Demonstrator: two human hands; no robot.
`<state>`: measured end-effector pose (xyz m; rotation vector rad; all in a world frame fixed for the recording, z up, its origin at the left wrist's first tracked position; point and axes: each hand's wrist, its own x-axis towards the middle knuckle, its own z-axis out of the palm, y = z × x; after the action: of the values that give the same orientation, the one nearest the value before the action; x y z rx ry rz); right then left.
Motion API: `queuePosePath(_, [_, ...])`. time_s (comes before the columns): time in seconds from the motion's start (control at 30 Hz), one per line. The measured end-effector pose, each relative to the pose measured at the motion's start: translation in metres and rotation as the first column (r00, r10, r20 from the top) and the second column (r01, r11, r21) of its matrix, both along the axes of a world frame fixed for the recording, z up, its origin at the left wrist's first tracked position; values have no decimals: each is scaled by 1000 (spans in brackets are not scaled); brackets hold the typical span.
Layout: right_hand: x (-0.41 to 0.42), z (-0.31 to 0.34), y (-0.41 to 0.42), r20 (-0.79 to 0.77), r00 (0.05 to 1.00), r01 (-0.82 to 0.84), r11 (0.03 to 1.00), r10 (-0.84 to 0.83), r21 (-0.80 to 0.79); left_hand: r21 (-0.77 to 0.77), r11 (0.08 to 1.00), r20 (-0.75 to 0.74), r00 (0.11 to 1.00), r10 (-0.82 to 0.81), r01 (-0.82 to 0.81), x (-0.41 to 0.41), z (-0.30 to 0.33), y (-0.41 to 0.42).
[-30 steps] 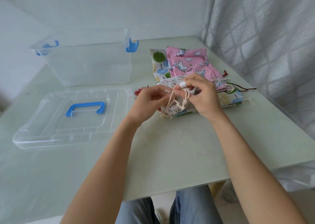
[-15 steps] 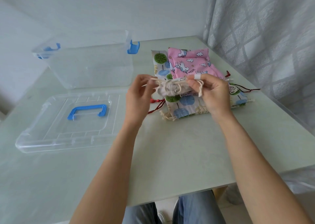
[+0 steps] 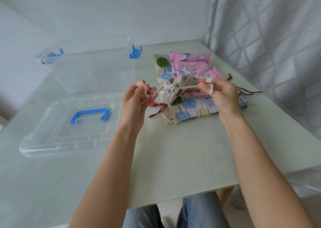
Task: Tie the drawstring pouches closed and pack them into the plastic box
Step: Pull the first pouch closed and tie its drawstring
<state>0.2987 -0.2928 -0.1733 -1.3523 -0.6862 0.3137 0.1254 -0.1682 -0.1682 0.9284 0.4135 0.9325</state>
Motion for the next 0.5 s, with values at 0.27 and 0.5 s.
queuePosePath(0.27, [2,0,-47,331,800,-244,774,501,-584,-112,981,-62,984,-169,162,3,4,-8])
queuePosePath(0.5, [-43,-6,-25,362,876,-85,840,320,-536,126,969,-264,949,-173,212,-10,10,-18])
